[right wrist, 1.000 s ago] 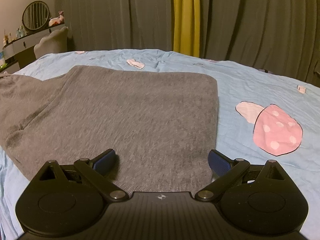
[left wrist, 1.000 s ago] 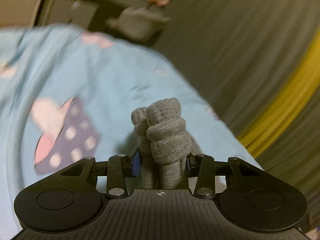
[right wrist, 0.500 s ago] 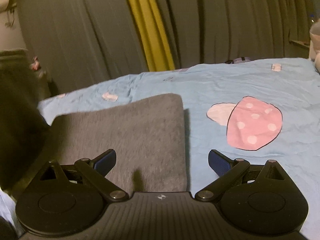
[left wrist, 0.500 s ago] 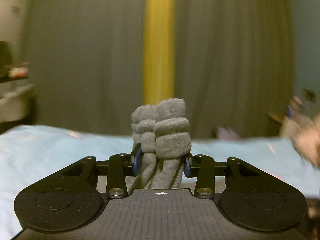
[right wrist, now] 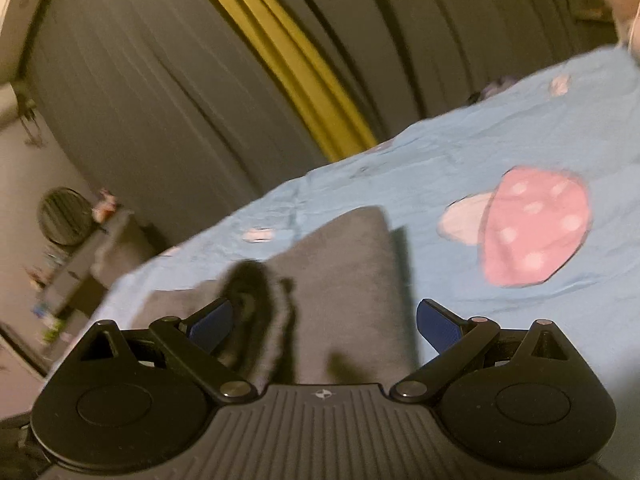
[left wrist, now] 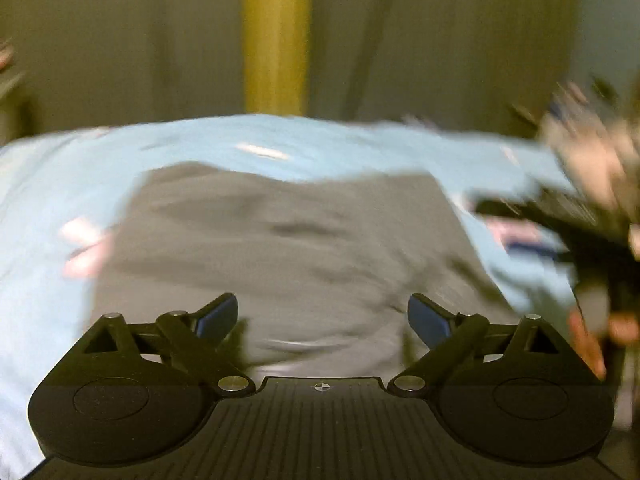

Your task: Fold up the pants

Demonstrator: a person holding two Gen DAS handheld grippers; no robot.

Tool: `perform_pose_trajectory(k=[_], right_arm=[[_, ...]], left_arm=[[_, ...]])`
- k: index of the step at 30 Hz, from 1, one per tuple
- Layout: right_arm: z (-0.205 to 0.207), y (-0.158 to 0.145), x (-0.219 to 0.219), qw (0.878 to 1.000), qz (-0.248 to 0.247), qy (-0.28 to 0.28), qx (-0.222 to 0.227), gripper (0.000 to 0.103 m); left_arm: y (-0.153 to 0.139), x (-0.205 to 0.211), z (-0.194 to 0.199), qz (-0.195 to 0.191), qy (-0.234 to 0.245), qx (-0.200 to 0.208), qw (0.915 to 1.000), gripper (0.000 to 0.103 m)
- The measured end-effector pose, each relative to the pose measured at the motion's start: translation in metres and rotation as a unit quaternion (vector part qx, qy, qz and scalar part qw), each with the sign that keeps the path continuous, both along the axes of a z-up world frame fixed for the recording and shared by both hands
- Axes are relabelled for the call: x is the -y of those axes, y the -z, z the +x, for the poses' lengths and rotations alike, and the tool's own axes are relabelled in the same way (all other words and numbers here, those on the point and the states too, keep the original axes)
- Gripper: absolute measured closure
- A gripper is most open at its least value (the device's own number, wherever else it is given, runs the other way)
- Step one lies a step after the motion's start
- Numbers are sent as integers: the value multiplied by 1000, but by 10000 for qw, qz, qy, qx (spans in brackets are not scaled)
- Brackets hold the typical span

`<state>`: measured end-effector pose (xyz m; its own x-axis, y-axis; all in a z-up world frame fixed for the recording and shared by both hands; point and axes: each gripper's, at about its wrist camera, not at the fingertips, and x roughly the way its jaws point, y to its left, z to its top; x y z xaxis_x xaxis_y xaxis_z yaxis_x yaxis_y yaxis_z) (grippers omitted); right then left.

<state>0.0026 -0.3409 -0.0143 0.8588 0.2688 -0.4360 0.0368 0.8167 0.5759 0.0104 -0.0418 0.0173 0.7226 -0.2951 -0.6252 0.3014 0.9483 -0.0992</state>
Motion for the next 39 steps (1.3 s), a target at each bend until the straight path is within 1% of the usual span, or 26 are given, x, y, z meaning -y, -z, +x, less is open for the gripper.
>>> perform_pose_trajectory(k=[1,2,3,4,6,7,8,9,10,11,12,14,16,17,20,23,24,25,26,27,29,30,32,34,37,39], right_arm=[[1,1,1,9997,235,-99,-22,4],[2,2,1,9987,465,-207,-42,4],[3,4,1,9966,745,-354,-76,4],[4,7,1,9927,1089,-500,-113,4],[8,14,-2,9838,1617,-721,-285,4],[10,19,-3,9807,1757,-742,-425,4],[13,24,-6,9779,1857,-757,-595,4],[16,30,-9,9744,1947,-820,-766,4],[17,32,-11,9743,1938,-789,-836,4],[19,31,-16,9759,1863,-773,-834,4],[20,29,-20,9774,1768,-795,-838,5],[25,26,-29,9778,1709,-849,-867,17],[30,24,-40,9786,1591,-906,-945,40],[32,25,-43,9782,1573,-942,-975,41],[41,30,-51,9741,1665,-946,-1201,40],[53,35,-62,9695,1804,-903,-1394,39],[57,34,-67,9696,1780,-854,-1445,40],[61,32,-72,9700,1723,-801,-1516,49],[63,29,-76,9715,1608,-753,-1571,51],[65,23,-82,9750,1375,-724,-1590,54],[64,9,-91,9822,835,-707,-1528,57],[63,1,-96,9844,658,-716,-1467,58],[60,-16,-103,9883,473,-712,-1267,58],[57,-34,-106,9912,487,-717,-1000,59],[53,-61,-104,9933,537,-733,-720,59],[53,-77,-103,9943,567,-721,-553,60]], left_arm=[[-2,-19,5,-55,-437,-15,9990,6],[-3,-37,10,-88,-872,-32,9961,6],[-2,-55,13,-155,-1383,-59,9903,6],[2,-72,15,-232,-1912,-105,9812,6],[10,-99,25,-300,-2636,-286,9637,6],[15,-112,27,-323,-2894,-403,9558,6],[21,-120,29,-404,-3038,-471,9507,6],[26,-129,23,-565,-3138,-526,9463,6],[32,-136,23,-778,-3236,-629,9409,6],[36,-143,23,-957,-3274,-701,9374,6],[37,-145,25,-1038,-3276,-700,9365,6],[36,-145,22,-855,-3291,-585,9386,6],[38,-136,21,-707,-3215,-527,9428,6],[33,-131,17,-685,-3189,-493,9440,6],[34,-129,17,-671,-3197,-404,9443,6],[34,-131,18,-718,-3220,-437,9430,6],[34,-132,19,-726,-3240,-457,9422,6],[35,-133,20,-731,-3270,-470,9410,6],[35,-134,21,-748,-3293,-469,9401,6],[35,-135,20,-778,-3314,-449,9392,6],[34,-136,19,-806,-3373,-423,9370,6],[34,-137,18,-838,-3422,-399,9350,6],[34,-141,16,-917,-3531,-326,9305,6],[32,-146,10,-1166,-3527,-226,9282,6],[30,-152,3,-1531,-3283,-178,9319,6],[29,-153,0,-1590,-3308,-99,9302,6]])
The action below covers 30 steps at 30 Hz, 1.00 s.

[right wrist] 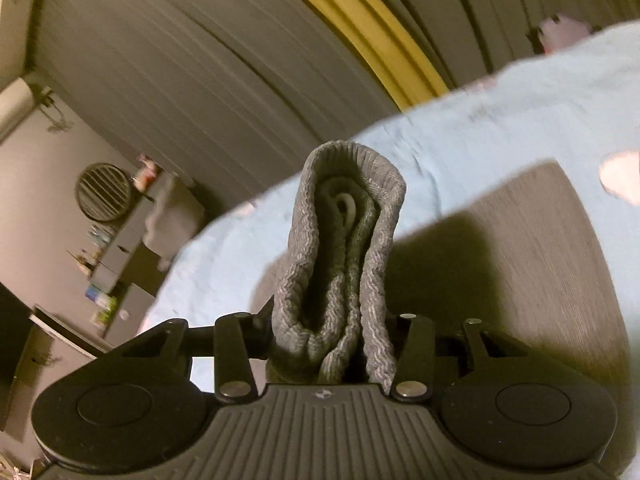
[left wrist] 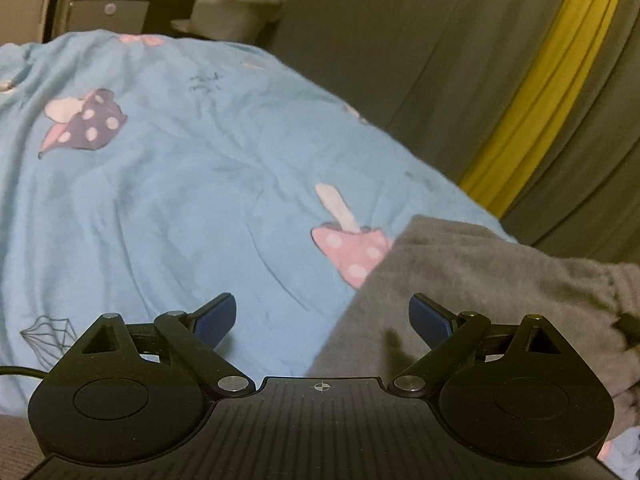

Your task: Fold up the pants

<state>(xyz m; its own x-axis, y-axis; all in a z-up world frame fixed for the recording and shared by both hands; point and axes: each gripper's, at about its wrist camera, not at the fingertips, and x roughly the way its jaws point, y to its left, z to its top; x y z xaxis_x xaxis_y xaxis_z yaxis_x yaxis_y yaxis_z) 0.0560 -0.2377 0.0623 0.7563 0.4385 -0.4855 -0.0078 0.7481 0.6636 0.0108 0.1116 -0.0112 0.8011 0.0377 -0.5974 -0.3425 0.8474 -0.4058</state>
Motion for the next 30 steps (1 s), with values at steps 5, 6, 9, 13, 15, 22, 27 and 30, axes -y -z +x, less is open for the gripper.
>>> perform_pose_trajectory(k=[5,6,9,13,15,22,27,30], right_arm=[[-7,-21,12,9992,188,180,292,60],[-4,-21,14,9990,257,243,263,60],[-5,-19,18,9988,342,332,137,60],[-6,-23,18,9987,331,342,162,60],[-8,-19,20,9985,383,373,140,60],[-21,8,43,9963,336,739,-275,60],[-25,27,55,9952,296,807,-476,60],[-26,35,60,9956,192,754,-530,57]], left_arm=[[5,-9,2,-347,-140,-124,9992,6],[5,-10,2,-441,-74,-99,9990,6],[6,-7,4,-623,516,-152,9966,6],[4,2,1,-396,897,-174,9950,6],[5,0,3,-444,824,-223,9954,6],[13,0,13,-559,776,-455,9944,6],[13,8,14,-297,898,-527,9941,6],[15,7,16,-297,867,-567,9942,6]])
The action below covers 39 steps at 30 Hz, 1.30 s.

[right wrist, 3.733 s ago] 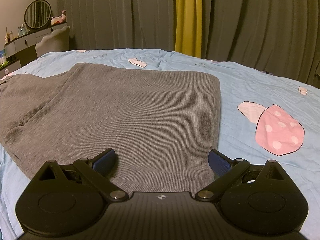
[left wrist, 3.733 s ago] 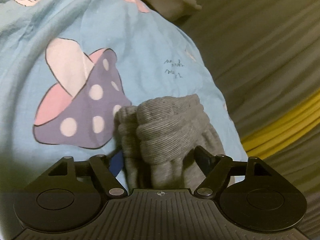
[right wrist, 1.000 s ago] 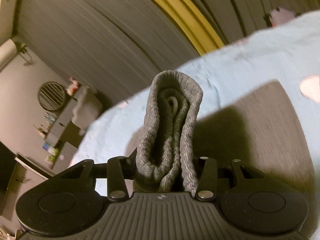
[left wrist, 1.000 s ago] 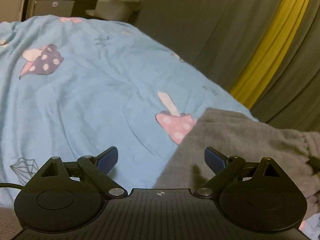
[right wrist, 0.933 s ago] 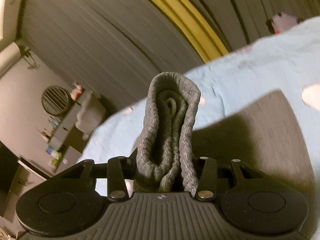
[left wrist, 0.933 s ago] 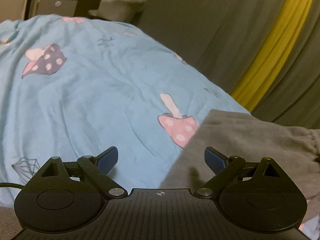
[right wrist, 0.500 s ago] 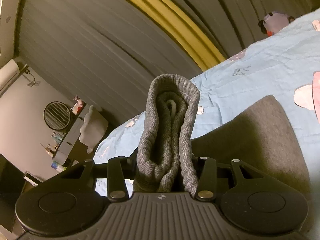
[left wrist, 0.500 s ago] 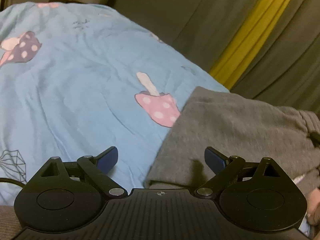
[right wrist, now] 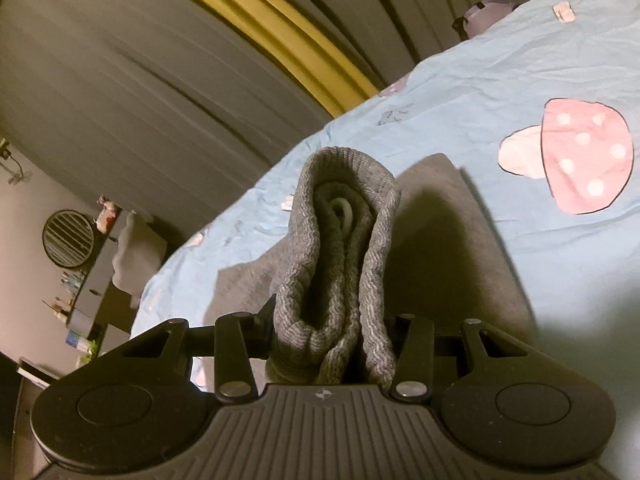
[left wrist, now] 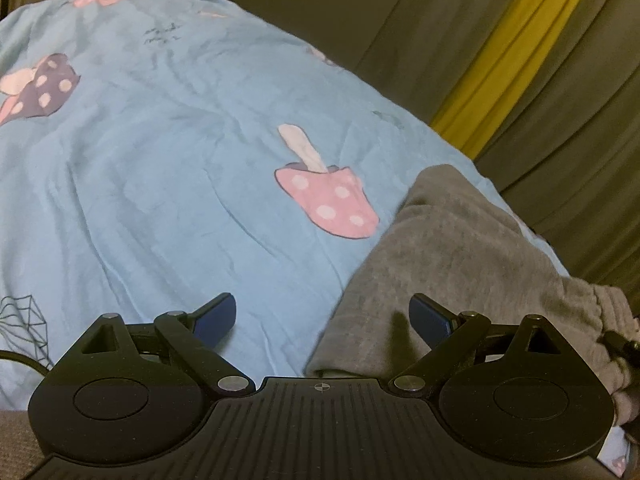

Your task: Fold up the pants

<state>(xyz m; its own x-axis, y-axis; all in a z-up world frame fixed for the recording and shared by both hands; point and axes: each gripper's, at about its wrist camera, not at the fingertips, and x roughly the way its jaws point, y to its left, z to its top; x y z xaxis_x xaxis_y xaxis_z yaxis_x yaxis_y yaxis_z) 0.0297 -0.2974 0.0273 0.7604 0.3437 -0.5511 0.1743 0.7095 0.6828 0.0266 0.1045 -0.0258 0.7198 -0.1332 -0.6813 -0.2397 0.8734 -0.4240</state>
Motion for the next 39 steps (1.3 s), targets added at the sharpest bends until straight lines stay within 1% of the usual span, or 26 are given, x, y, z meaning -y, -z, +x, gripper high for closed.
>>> perform_pose_trajectory(k=[1,2,3,4,5,6,7,9,11,15,17,18,21,23,25,28,30,32,33,35,36,37,38,39], right_arm=[[1,4,2,10000,-39,-70,-44,51],[2,6,4,9997,-170,-103,-128,47],[1,7,5,9984,-499,-47,-253,39],[-1,6,8,9962,-822,49,-298,28],[-6,6,11,9937,-1065,153,-299,25],[-10,5,14,9927,-1156,200,-266,21],[-13,6,18,9928,-1150,218,-251,15],[-18,9,24,9950,-962,160,-227,12],[-19,15,25,9965,-823,43,-160,6],[-13,32,16,9966,-800,-175,-128,4],[-3,50,14,9969,-619,-352,-333,4],[0,56,13,9964,-619,-424,-399,4],[-1,61,14,9940,-869,-655,-81,4],[-2,61,17,9942,-852,-650,39,5],[-1,60,17,9934,-942,-630,154,10],[4,58,12,9892,-1233,-736,280,11],[5,58,12,9878,-1304,-793,297,11],[6,58,14,9883,-1251,-817,311,10],[7,59,16,9888,-1212,-824,300,9],[9,59,18,9890,-1176,-843,312,8],[9,61,18,9891,-1161,-850,321,8],[9,61,19,9890,-1162,-857,335,7],[9,61,19,9888,-1169,-866,344,7],[9,62,19,9885,-1180,-876,353,6]], left_arm=[[1,0,1,-2,-4,-30,10000,6],[2,0,2,5,1,-68,10000,6],[2,1,4,22,14,-117,9999,6],[3,2,4,39,28,-143,9999,6],[3,3,5,66,48,-165,9998,6],[3,4,6,103,69,-193,9997,6],[4,6,7,149,95,-220,9996,6],[3,10,9,240,140,-234,9993,6],[4,14,10,330,192,-255,9989,6],[4,14,11,339,167,-319,9988,5],[4,14,12,377,128,-362,9985,5],[3,14,13,402,143,-396,9983,5],[-4,15,23,435,281,-510,9974,5],[-12,18,37,424,338,-532,9971,5],[-20,23,56,493,304,-657,9962,5],[-37,42,86,632,359,-557,9958,5],[-44,61,106,841,515,-447,9941,5],[-44,86,126,1160,796,-448,9890,5],[-39,99,137,1322,1041,-534,9843,5],[-23,126,158,1755,1560,-814,9686,4],[-14,136,166,2009,1696,-901,9606,4],[-6,142,174,2203,1759,-933,9549,3],[-1,144,179,2216,1772,-930,9544,2],[3,141,185,2123,1694,-905,9581,2]])
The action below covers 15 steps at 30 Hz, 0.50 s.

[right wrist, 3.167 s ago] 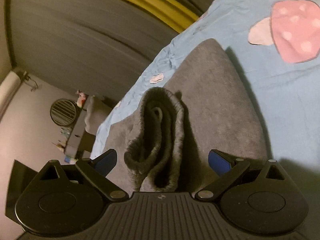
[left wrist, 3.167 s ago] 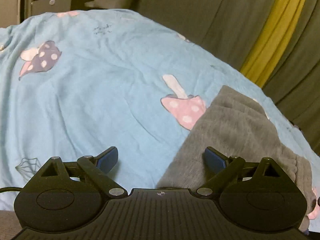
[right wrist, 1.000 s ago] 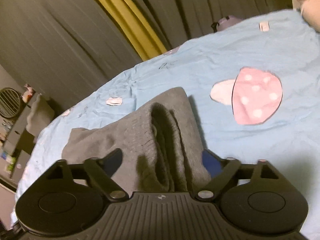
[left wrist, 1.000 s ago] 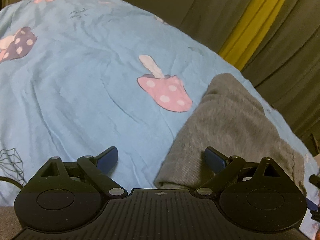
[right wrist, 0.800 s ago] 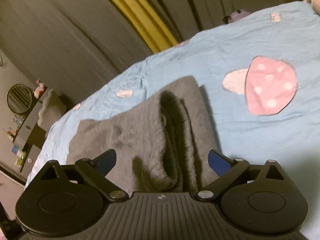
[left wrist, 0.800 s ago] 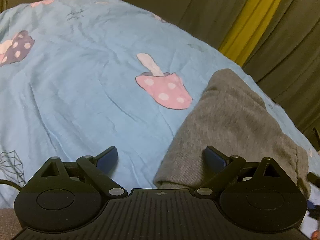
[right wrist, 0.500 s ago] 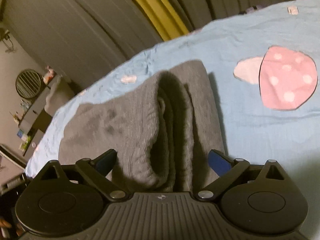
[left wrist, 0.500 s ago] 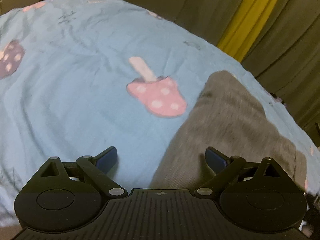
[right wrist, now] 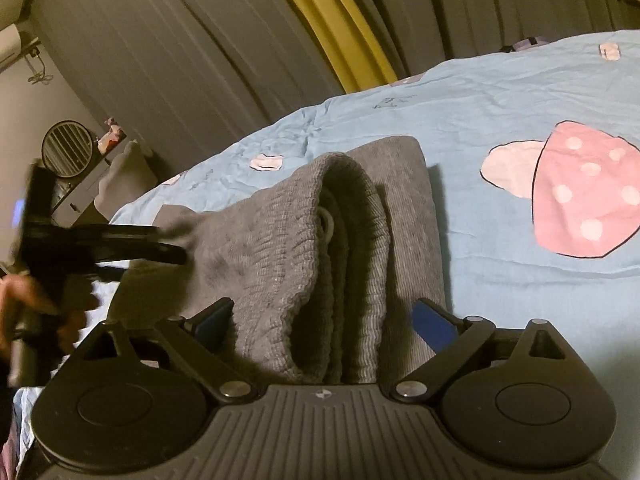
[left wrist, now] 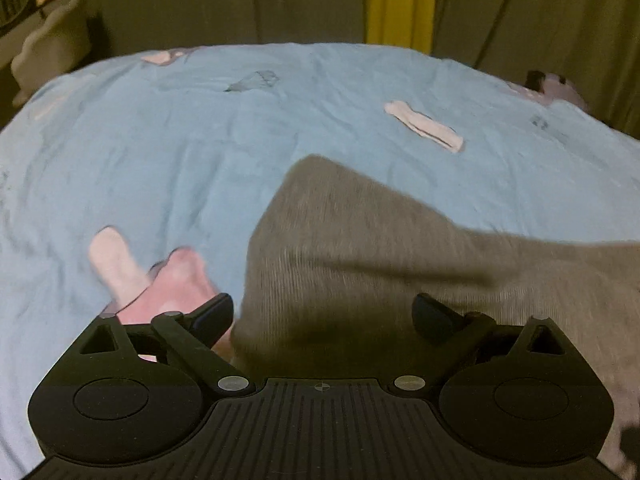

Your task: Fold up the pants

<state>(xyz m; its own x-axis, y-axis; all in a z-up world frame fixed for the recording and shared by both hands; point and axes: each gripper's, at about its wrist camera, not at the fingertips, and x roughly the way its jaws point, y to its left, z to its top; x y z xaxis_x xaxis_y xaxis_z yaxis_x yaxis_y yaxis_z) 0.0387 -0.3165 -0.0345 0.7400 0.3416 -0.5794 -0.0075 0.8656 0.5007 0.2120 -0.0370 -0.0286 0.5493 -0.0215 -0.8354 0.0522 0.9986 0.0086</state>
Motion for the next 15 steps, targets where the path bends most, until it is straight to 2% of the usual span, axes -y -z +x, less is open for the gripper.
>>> perform_pose_trajectory(k=[2,5,10,12,15], right_arm=[[1,0,0,10000,-31,-19,25,6],[3,1,-1,10000,-59,-50,42,4],[3,2,4,9999,-37,-86,36,4],[4,0,5,9999,-57,-94,6,4],[5,-1,9,9999,19,-140,-95,4]], left_arm=[[2,-8,11,-202,-197,44,9996,1],[-3,-14,19,-273,-231,90,9993,1],[-22,-34,-1,-263,-379,437,9980,2],[-25,-49,-11,-307,-347,444,9979,2],[-23,-72,-28,-439,-101,221,9987,2]])
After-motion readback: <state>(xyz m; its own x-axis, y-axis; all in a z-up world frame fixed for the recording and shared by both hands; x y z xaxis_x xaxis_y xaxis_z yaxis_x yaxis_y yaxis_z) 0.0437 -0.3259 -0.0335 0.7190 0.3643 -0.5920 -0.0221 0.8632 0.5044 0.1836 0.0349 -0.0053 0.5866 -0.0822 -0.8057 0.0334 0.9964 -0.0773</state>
